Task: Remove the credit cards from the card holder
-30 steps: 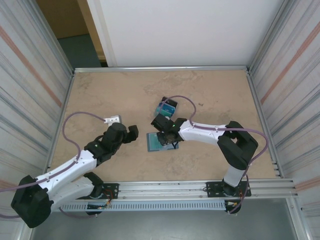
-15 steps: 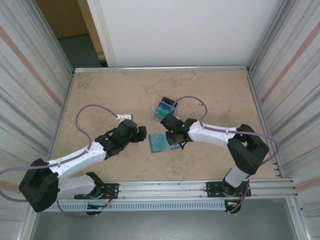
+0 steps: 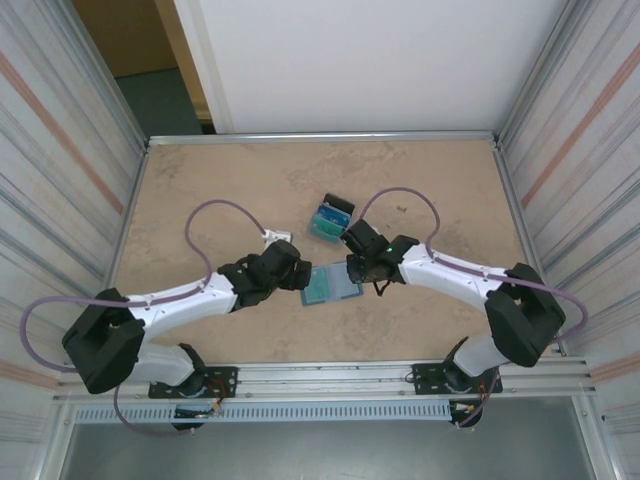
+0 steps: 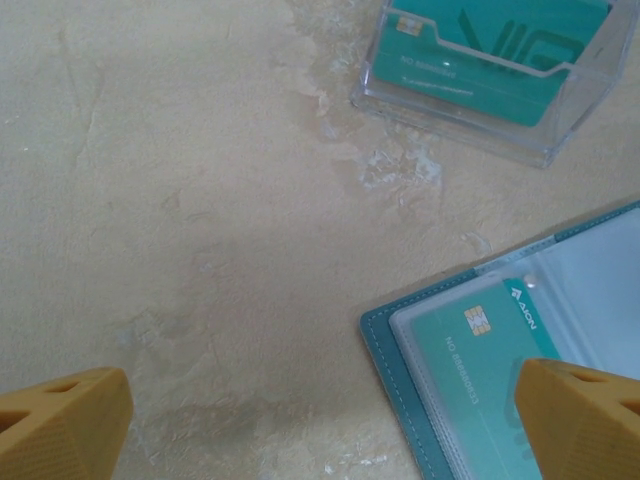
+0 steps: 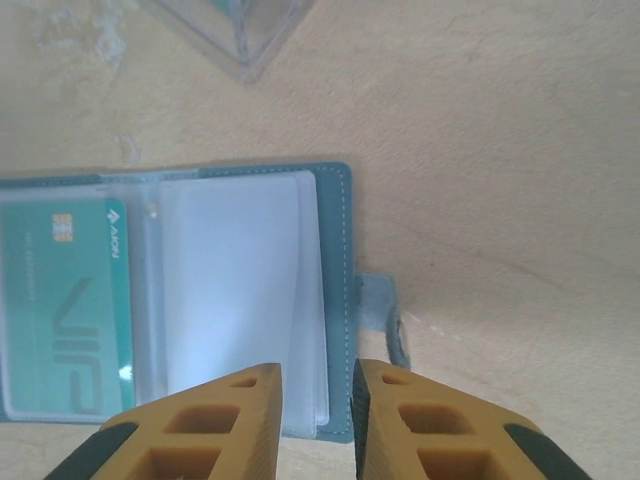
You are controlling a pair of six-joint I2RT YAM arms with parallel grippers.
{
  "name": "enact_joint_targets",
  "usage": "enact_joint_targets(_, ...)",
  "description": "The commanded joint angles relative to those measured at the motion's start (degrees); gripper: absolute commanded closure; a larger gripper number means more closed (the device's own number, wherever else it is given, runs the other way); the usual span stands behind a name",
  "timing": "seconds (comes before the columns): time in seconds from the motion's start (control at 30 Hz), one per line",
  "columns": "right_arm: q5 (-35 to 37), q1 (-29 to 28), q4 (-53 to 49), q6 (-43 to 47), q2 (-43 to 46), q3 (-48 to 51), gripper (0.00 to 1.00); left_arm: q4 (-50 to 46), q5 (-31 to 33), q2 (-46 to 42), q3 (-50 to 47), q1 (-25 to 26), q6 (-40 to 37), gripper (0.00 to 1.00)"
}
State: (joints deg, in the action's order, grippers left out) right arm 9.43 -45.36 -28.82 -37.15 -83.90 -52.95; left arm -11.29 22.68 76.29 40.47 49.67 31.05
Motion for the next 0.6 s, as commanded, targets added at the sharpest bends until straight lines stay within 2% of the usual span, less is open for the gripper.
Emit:
enact_joint_targets(0.0,-0.5,0.9,-1.0,-1.9,3.7,0.9,0.76,-2.0,2.2,1.3,1.3,1.1,-0.9,0.01)
enact_joint_targets(0.27,-10.0,2.2,2.5,-2.3,5.6,0.6,0.77,-1.6,1.5,4.1,0.1,1.7,1.1,0.01)
enact_joint_targets(0.57,-22.1,3.1,9.7,-4.2,-0.4,0.4,0.79,-0.1,1.0,7.6,-1.0,1.7,1.3,0.01)
